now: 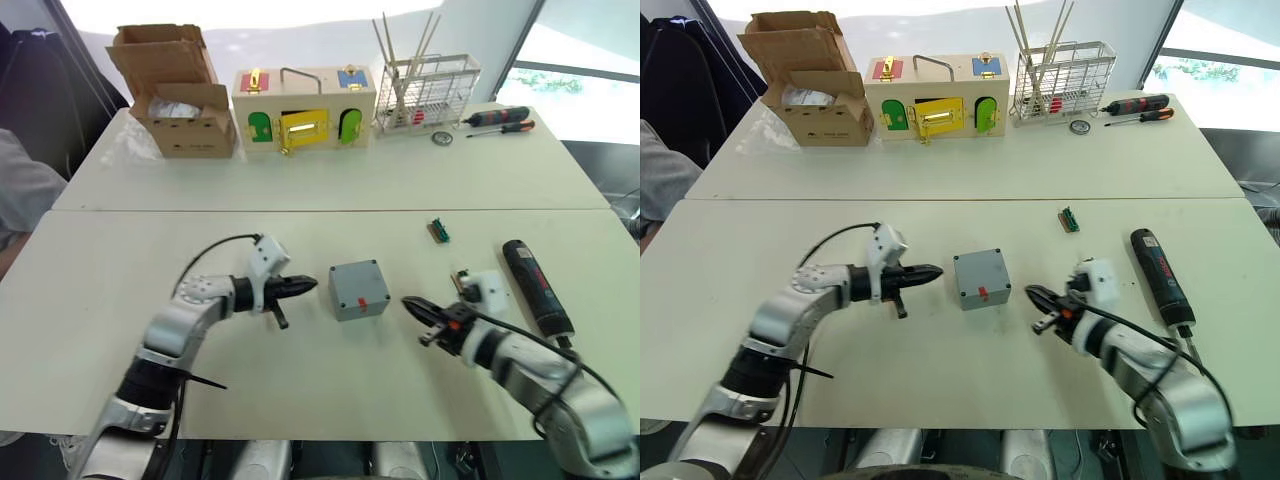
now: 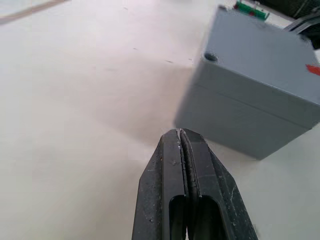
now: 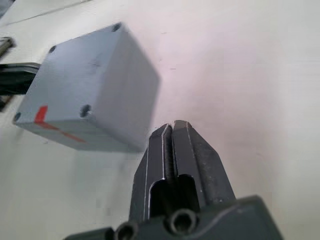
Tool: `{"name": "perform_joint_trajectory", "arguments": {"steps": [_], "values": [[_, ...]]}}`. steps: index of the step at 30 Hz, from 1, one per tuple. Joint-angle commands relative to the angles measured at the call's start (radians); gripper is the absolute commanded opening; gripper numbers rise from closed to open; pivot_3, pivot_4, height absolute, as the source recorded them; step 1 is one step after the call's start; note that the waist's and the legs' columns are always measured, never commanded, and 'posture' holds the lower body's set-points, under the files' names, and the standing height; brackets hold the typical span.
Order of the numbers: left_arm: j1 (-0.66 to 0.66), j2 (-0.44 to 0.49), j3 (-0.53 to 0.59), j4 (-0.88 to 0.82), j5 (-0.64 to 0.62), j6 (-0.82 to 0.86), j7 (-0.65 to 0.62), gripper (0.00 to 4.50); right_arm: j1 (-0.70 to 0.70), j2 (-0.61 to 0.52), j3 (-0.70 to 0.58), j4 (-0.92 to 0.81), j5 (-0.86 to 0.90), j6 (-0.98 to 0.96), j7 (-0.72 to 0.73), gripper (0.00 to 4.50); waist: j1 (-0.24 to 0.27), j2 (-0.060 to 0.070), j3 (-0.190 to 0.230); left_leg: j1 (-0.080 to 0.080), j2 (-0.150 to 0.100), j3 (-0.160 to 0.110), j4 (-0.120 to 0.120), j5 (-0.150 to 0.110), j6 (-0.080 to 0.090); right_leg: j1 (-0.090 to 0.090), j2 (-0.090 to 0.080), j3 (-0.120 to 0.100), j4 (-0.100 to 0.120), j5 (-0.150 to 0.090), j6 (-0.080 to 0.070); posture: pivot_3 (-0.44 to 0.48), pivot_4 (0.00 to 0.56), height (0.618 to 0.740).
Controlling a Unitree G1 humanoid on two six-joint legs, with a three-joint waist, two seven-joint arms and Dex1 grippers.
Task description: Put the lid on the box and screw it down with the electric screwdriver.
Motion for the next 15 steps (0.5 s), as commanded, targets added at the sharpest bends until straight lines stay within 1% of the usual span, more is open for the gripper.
{"name": "perform_joint_trajectory", "arguments": {"steps": [1,3,4,5,7,9,12,15], "values": [[-0.039,0.038,0.048,-0.168,-0.116,0.08,-0.042,0.0,0.041,-0.025,-0.121,-0.049,0.027,-0.048,0.034,0.05,0.0,0.0,0.0,0.0,0.0,0.0,0.0,0.0,0.0,0.0,0.0,0.0,0.0,0.0,0.0,0.0,0.15,0.74],[-0.05,0.061,0.042,-0.235,-0.162,0.123,-0.059,0.0,0.068,-0.032,-0.143,-0.03,0.005,-0.071,0.041,0.59,-0.001,0.0,0.0,0.0,0.0,0.0,0.0,0.0,0.0,0.001,0.0,0.0,0.0,0.0,0.0,0.0,0.15,0.74],[-0.052,0.073,0.035,-0.258,-0.173,0.132,-0.07,0.0,0.076,-0.033,-0.146,-0.021,-0.002,-0.077,0.044,0.96,-0.001,0.0,0.0,0.0,0.0,0.0,0.0,0.0,0.0,0.001,0.0,0.0,0.0,0.0,0.0,0.0,0.15,0.74],[-0.053,0.079,0.029,-0.274,-0.179,0.139,-0.073,0.0,0.082,-0.035,-0.149,-0.013,-0.005,-0.083,0.048,1.4,-0.003,0.0,0.0,0.001,0.0,0.0,0.0,0.0,0.0,0.001,0.0,0.0,0.0,0.0,0.0,0.0,0.15,0.74],[-0.055,0.11,0.004,-0.313,-0.191,0.143,-0.11,0.0,0.083,-0.036,-0.139,0.018,-0.033,-0.093,0.033,2.47,-0.004,0.001,0.0,0.001,0.001,0.0,0.0,0.0,0.0,0.001,0.0,0.0,0.001,0.0,0.0,0.0,0.15,0.74],[-0.063,0.137,-0.023,-0.334,-0.19,0.136,-0.137,0.0,0.069,-0.036,-0.127,0.048,-0.057,-0.103,0.022,3.43,-0.003,0.002,0.001,0.001,0.001,0.001,0.0,0.0,0.0,0.001,0.0,0.0,0.001,0.0,0.0,0.0,0.15,0.74],[-0.072,0.179,-0.063,-0.34,-0.166,0.111,-0.171,0.0,-0.005,-0.023,-0.114,0.108,-0.079,-0.091,-0.023,4.47,-0.003,0.002,0.001,0.001,0.001,0.001,0.001,0.001,-0.001,0.001,0.0,0.0,0.001,0.0,-0.001,0.0,0.15,0.74],[-0.065,0.206,-0.085,-0.336,-0.14,0.084,-0.184,0.0,-0.066,-0.016,-0.113,0.156,-0.068,-0.056,-0.044,4.47,-0.002,0.002,0.002,0.001,0.0,0.001,0.001,0.001,-0.001,0.001,0.0,0.0,0.001,0.0,-0.001,0.0,0.15,0.74]]}}
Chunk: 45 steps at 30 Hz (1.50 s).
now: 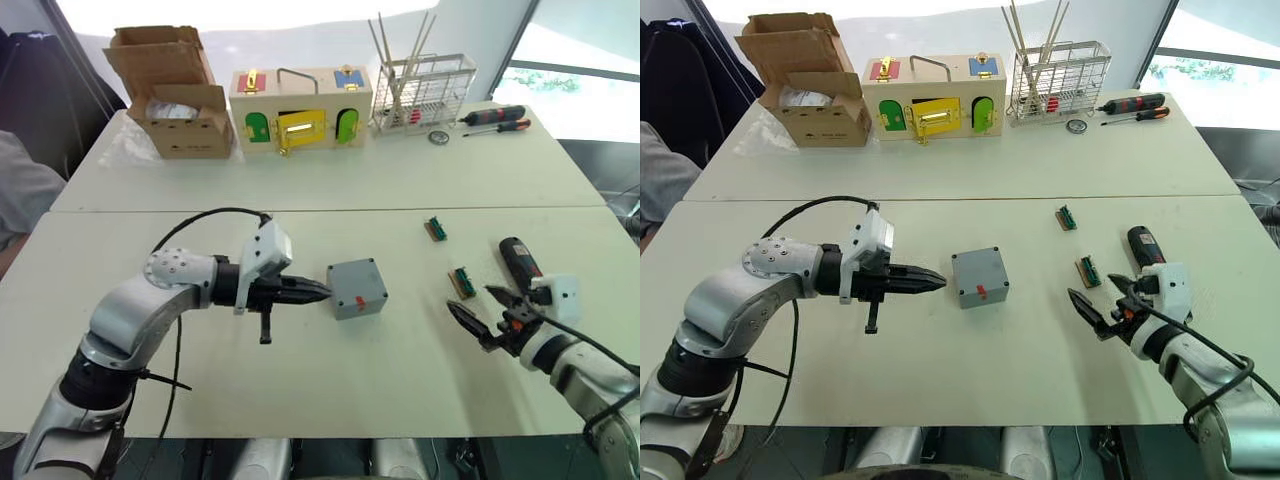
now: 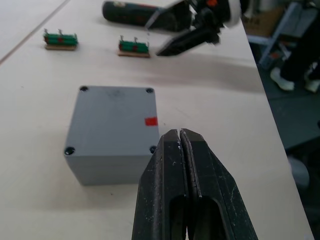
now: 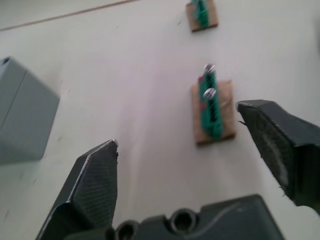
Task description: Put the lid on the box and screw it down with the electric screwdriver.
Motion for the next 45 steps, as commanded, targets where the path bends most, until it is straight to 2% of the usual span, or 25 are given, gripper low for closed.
{"name": "perform_joint_trajectory", "arguments": {"steps": [1,7,12,23,26,28,30,31,45], "values": [[-0.004,0.032,-0.018,-0.023,0.031,-0.048,-0.016,0.0,-0.056,0.007,-0.006,0.03,0.012,0.03,-0.024,4.47,0.001,0.0,0.0,0.0,0.0,0.0,0.0,0.0,0.0,0.0,0.0,0.0,0.0,0.0,0.0,0.0,0.15,0.74],[0.017,0.032,-0.018,-0.017,0.043,-0.067,0.001,0.0,-0.112,0.013,0.013,0.079,-0.021,0.057,-0.064,4.47,0.001,0.0,0.001,-0.002,0.0,-0.001,-0.001,0.0,0.0,-0.002,0.0,0.0,-0.001,0.0,0.0,0.0,0.15,0.74],[0.029,0.029,-0.013,-0.016,0.042,-0.07,0.02,0.0,-0.126,0.016,0.03,0.11,-0.039,0.044,-0.065,3.14,0.001,0.0,0.001,-0.002,0.0,0.0,-0.001,0.0,0.0,-0.001,0.0,0.0,-0.001,0.0,0.0,0.0,0.15,0.74],[0.032,0.022,-0.018,-0.008,0.041,-0.072,0.037,0.0,-0.138,0.049,0.024,0.108,-0.042,0.028,-0.076,3.14,0.0,0.001,0.001,-0.002,0.0,0.0,-0.001,0.0,0.0,-0.002,0.0,0.0,0.0,0.0,0.0,0.0,0.15,0.74],[0.03,0.018,-0.029,-0.002,0.055,-0.08,0.041,0.0,-0.131,0.044,0.037,0.111,-0.062,0.007,-0.069,2.32,0.0,0.001,0.001,-0.002,0.0,0.0,-0.001,0.0,0.0,-0.002,0.0,0.0,0.0,0.0,0.0,0.0,0.15,0.74],[0.031,0.017,-0.035,0.0,0.064,-0.086,0.043,0.0,-0.131,0.052,0.034,0.114,-0.064,0.001,-0.072,1.47,0.0,0.001,0.001,-0.002,0.0,0.0,-0.001,0.0,0.0,-0.002,0.0,0.0,0.0,0.0,0.0,0.0,0.15,0.74],[0.032,0.016,-0.037,0.001,0.067,-0.087,0.042,0.0,-0.135,0.059,0.033,0.118,-0.065,-0.001,-0.077,0.29,0.0,0.001,0.001,-0.001,0.0,0.0,-0.001,0.0,0.0,-0.002,0.0,0.0,0.0,0.0,0.0,0.0,0.15,0.74],[0.032,0.016,-0.038,0.002,0.069,-0.088,0.04,0.0,-0.137,0.058,0.035,0.119,-0.067,0.0,-0.076,0.05,0.0,0.001,0.001,-0.001,0.0,0.0,-0.001,0.0,0.0,-0.002,0.0,0.0,0.0,0.0,0.0,0.0,0.15,0.74],[0.036,0.01,-0.041,0.024,0.079,-0.099,0.039,0.0,-0.111,0.096,0.007,0.048,-0.036,-0.017,-0.078,0.05,0.0,0.001,0.001,-0.001,0.0,0.0,-0.001,0.0,-0.001,-0.001,0.0,0.0,0.001,0.0,0.0,0.0,0.15,0.74]]}}
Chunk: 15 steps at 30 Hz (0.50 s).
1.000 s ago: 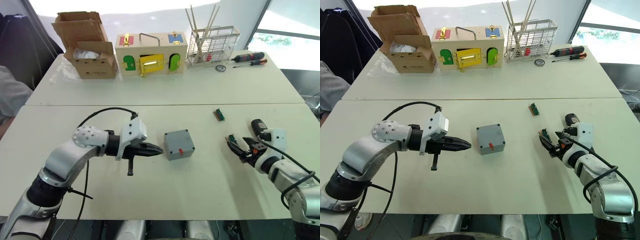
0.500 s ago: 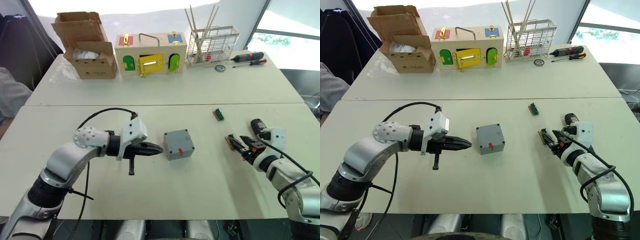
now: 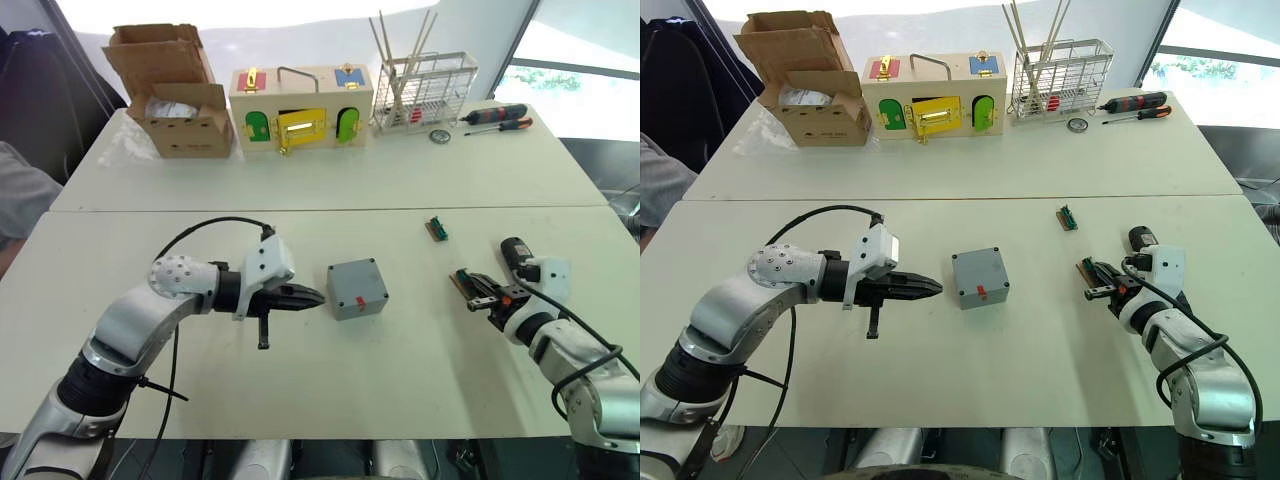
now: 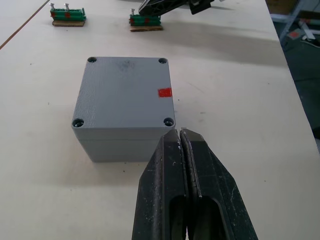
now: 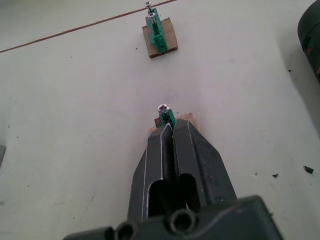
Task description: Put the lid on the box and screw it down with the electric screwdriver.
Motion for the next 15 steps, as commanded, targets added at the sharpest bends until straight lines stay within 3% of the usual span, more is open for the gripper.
{"name": "perform_joint_trajectory", "arguments": {"steps": [1,15], "values": [[-0.003,-0.004,-0.006,0.004,0.007,-0.025,-0.008,0.0,0.008,0.007,-0.032,-0.073,0.023,-0.028,0.001,0.05,0.0,0.0,0.0,0.0,0.0,0.0,0.0,0.0,0.0,0.0,0.0,0.0,0.0,0.0,0.0,0.0,0.15,0.74],[-0.005,-0.011,-0.016,0.052,0.031,-0.062,-0.032,0.0,-0.012,-0.008,-0.08,-0.124,0.049,-0.07,0.007,0.05,-0.001,0.0,0.0,0.001,0.0,0.0,0.0,0.0,0.0,0.0,0.0,0.0,0.001,0.0,0.0,0.0,0.15,0.74]]}}
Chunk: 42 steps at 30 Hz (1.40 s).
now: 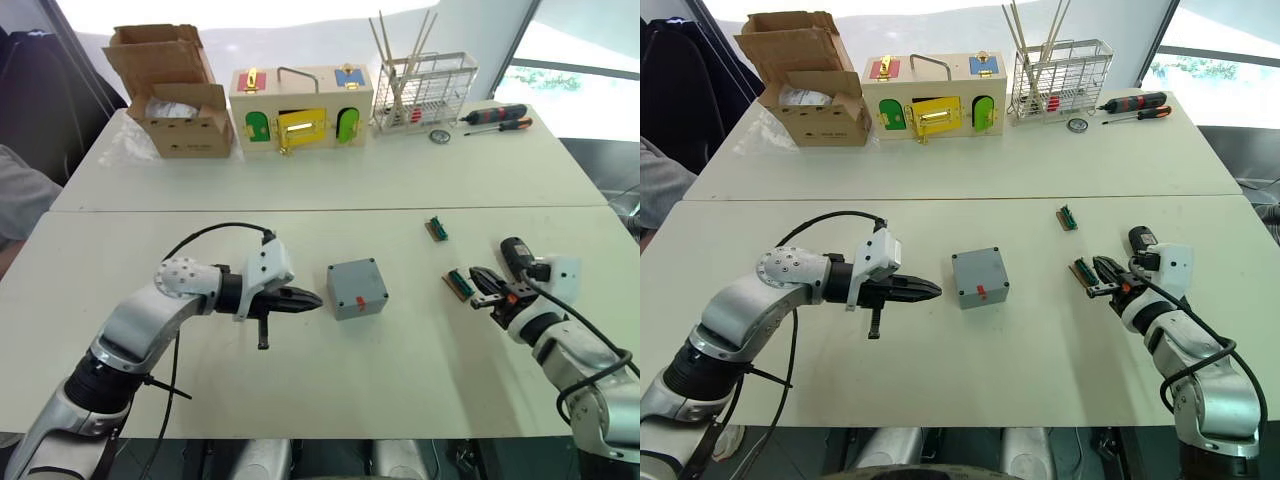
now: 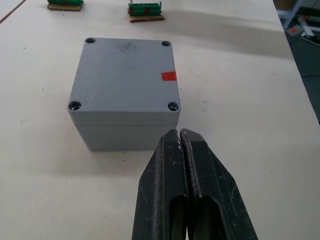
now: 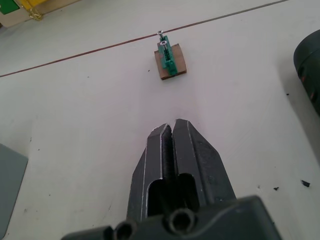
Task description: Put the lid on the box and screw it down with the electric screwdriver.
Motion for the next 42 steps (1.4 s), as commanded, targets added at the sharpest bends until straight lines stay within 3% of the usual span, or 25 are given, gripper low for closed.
{"name": "perform_joint_trajectory", "arguments": {"steps": [1,8,13,18,30,42], "values": [[0.003,0.006,0.024,-0.011,-0.008,-0.01,-0.005,0.0,-0.053,-0.038,-0.037,-0.081,0.029,-0.065,0.041,0.05,-0.002,0.0,0.0,0.0,0.0,0.0,0.0,0.0,0.0,0.0,0.0,0.0,0.0,0.0,0.0,0.0,0.15,0.74],[0.058,0.028,0.135,-0.046,-0.095,0.068,0.022,0.0,-0.242,-0.139,0.103,-0.096,0.107,-0.017,0.188,0.05,-0.009,0.002,0.002,0.002,0.001,0.0,0.0,0.0,0.0,0.0,0.0,0.0,0.005,0.0,0.0,0.0,0.15,0.74],[0.132,0.047,0.217,-0.096,-0.137,0.128,0.081,0.0,-0.327,-0.12,0.278,-0.061,0.108,-0.01,0.27,0.05,-0.009,0.001,0.003,0.002,0.0,0.0,0.0,0.0,0.0,-0.001,0.0,0.001,0.005,0.0,0.0,0.0,0.15,0.74],[0.177,0.049,0.228,-0.132,-0.14,0.141,0.125,0.0,-0.359,-0.101,0.346,0.001,0.077,-0.051,0.3,0.05,0.0,0.0,0.003,0.002,0.0,0.0,0.001,0.0,0.0,0.0,-0.001,0.0,0.005,0.0,0.0,0.0,0.15,0.74],[0.197,0.042,0.226,-0.183,-0.168,0.159,0.185,0.0,-0.404,-0.088,0.404,0.13,0.0,-0.119,0.343,0.05,-0.001,0.0,0.003,0.002,0.0,0.0,0.001,0.0,-0.001,-0.001,0.0,0.001,0.006,0.0,0.0,0.0,0.15,0.74],[0.188,0.052,0.229,-0.182,-0.193,0.163,0.206,0.0,-0.387,-0.077,0.418,0.149,-0.039,-0.135,0.361,0.05,-0.001,0.0,0.004,0.002,0.0,0.0,0.001,0.0,-0.001,-0.001,0.0,0.001,0.006,0.0,0.0,0.0,0.15,0.74]]}}
